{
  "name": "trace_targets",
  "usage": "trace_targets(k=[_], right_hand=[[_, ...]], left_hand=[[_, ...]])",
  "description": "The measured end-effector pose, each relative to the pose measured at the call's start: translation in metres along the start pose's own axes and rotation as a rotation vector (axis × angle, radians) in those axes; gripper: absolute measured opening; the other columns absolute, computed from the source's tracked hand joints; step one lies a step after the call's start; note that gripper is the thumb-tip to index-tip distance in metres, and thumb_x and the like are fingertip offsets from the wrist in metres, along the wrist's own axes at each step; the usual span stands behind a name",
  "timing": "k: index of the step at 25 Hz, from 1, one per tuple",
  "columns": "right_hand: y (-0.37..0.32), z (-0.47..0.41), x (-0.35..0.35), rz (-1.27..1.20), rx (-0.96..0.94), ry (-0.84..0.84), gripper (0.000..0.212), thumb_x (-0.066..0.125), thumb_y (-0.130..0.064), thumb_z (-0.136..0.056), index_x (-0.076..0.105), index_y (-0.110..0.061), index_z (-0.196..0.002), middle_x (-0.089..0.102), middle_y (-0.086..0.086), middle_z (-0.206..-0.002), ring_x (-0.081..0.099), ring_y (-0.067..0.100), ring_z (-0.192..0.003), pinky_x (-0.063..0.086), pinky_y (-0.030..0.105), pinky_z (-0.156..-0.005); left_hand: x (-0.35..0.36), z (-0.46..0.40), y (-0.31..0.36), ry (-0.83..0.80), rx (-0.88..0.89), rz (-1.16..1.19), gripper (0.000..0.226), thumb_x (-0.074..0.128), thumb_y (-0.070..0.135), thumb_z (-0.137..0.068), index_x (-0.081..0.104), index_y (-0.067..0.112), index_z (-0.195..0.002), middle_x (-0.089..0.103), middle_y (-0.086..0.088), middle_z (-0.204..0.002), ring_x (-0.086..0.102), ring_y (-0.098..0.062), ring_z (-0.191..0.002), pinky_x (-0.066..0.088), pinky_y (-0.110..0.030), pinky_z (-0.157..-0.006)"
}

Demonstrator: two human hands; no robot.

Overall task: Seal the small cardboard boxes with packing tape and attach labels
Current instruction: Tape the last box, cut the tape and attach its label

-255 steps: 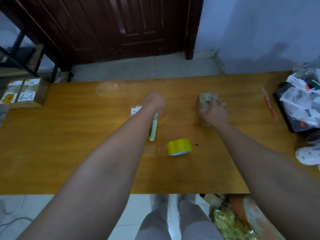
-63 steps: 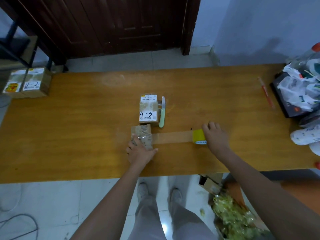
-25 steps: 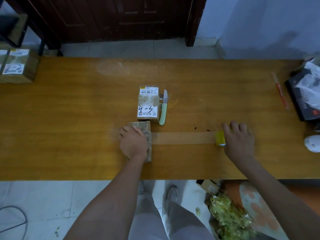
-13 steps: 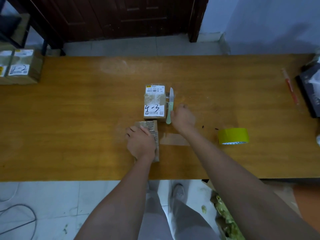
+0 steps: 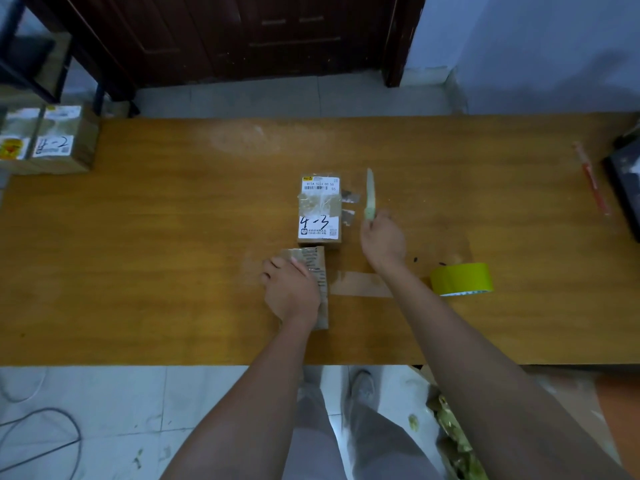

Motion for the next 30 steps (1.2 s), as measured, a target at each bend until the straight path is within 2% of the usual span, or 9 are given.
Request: trace_targets(k=[2, 5, 8, 10, 11, 14, 16, 24, 30], right_hand=[[0.01, 0.022, -0.021, -0.075, -0.023, 0.077, 0.033, 0.034, -0.033, -0.102, 0.053, -0.007, -0.106, 0.066, 0.013, -0.092, 0.063, 0.033, -0.079, 0.049, 0.038, -0.061], [0.035, 0.074, -0.031, -0.055, -0.091, 0.167, 0.028, 0.04, -0.035, -0.101, 0.051, -0.01, -0.095, 0.059, 0.004, -0.07, 0.062, 0.029, -0.064, 0.036, 0.03, -0.044], [0.052, 0.121, 0.019, -0.005, -0.136, -0.071, 0.022, 0.042, -0.034, -0.1, 0.052, -0.014, -0.1, 0.062, -0.002, -0.069, 0.061, 0.015, -0.055, 0.046, 0.032, -0.044], [0.049, 0.136, 0.047, 0.123, -0.199, -0.162, 0.023, 0.037, -0.037, -0.102, 0.048, -0.019, -0.113, 0.058, -0.008, -0.068, 0.053, 0.006, -0.049, 0.037, 0.02, -0.04], [0.045, 0.138, 0.055, 0.174, -0.227, -0.169, 0.025, 0.035, -0.038, -0.102, 0.046, -0.02, -0.116, 0.057, -0.009, -0.068, 0.052, 0.005, -0.049, 0.035, 0.018, -0.04], [0.038, 0.136, 0.067, 0.205, -0.22, -0.178, 0.029, 0.031, -0.041, -0.102, 0.044, -0.022, -0.12, 0.064, -0.005, -0.075, 0.062, 0.011, -0.059, 0.051, 0.026, -0.051], [0.037, 0.136, 0.074, 0.206, -0.191, -0.194, 0.028, 0.03, -0.042, -0.102, 0.043, -0.023, -0.119, 0.064, -0.006, -0.076, 0.063, 0.009, -0.06, 0.056, 0.027, -0.057], [0.037, 0.138, 0.075, 0.212, -0.175, -0.178, 0.026, 0.029, -0.043, -0.102, 0.046, -0.027, -0.112, 0.063, -0.01, -0.075, 0.062, 0.004, -0.059, 0.056, 0.02, -0.058], [0.043, 0.154, 0.081, 0.229, -0.135, -0.19, 0.027, 0.028, -0.042, -0.103, 0.048, -0.026, -0.111, 0.064, -0.01, -0.079, 0.063, 0.004, -0.065, 0.055, 0.02, -0.063]], left_hand=[[0.0, -0.001, 0.0, -0.038, 0.001, 0.0, 0.042, 0.027, 0.033, -0.103, 0.05, -0.001, -0.112, 0.057, -0.019, -0.113, 0.057, -0.032, -0.098, 0.039, -0.034, -0.067], [0.001, -0.005, 0.0, -0.097, 0.035, 0.002, 0.041, 0.027, 0.034, -0.103, 0.049, 0.0, -0.109, 0.058, -0.02, -0.111, 0.058, -0.033, -0.098, 0.041, -0.035, -0.07], [-0.003, -0.007, -0.001, -0.088, 0.085, -0.009, 0.039, 0.028, 0.035, -0.103, 0.05, 0.003, -0.104, 0.061, -0.017, -0.101, 0.061, -0.03, -0.087, 0.045, -0.036, -0.066], [-0.005, -0.006, -0.001, -0.058, 0.104, 0.014, 0.037, 0.029, 0.035, -0.103, 0.05, 0.005, -0.098, 0.061, -0.015, -0.092, 0.06, -0.027, -0.078, 0.044, -0.033, -0.059], [-0.006, -0.004, -0.001, -0.039, 0.112, 0.027, 0.036, 0.03, 0.035, -0.103, 0.05, 0.007, -0.096, 0.061, -0.013, -0.089, 0.059, -0.026, -0.075, 0.044, -0.032, -0.057], [-0.006, -0.002, -0.002, -0.011, 0.107, 0.027, 0.032, 0.031, 0.035, -0.101, 0.049, 0.009, -0.093, 0.06, -0.012, -0.086, 0.058, -0.025, -0.073, 0.048, -0.033, -0.056], [-0.006, -0.002, -0.002, -0.011, 0.1, 0.022, 0.031, 0.031, 0.035, -0.101, 0.047, 0.01, -0.092, 0.059, -0.01, -0.084, 0.057, -0.023, -0.071, 0.048, -0.033, -0.054], [-0.008, -0.002, -0.002, -0.006, 0.099, 0.046, 0.031, 0.03, 0.036, -0.101, 0.047, 0.012, -0.093, 0.056, -0.006, -0.083, 0.048, -0.013, -0.064, 0.036, -0.024, -0.049], [-0.007, -0.003, -0.004, 0.002, 0.102, 0.066, 0.03, 0.03, 0.036, -0.101, 0.046, 0.012, -0.092, 0.056, -0.005, -0.082, 0.05, -0.014, -0.066, 0.037, -0.024, -0.051]])
Point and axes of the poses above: each hand's wrist, its own z-axis away from the middle knuckle, its own x-axis out of the palm, y = z × x, the point moved 10 cm from there along -z, towards the middle knuckle
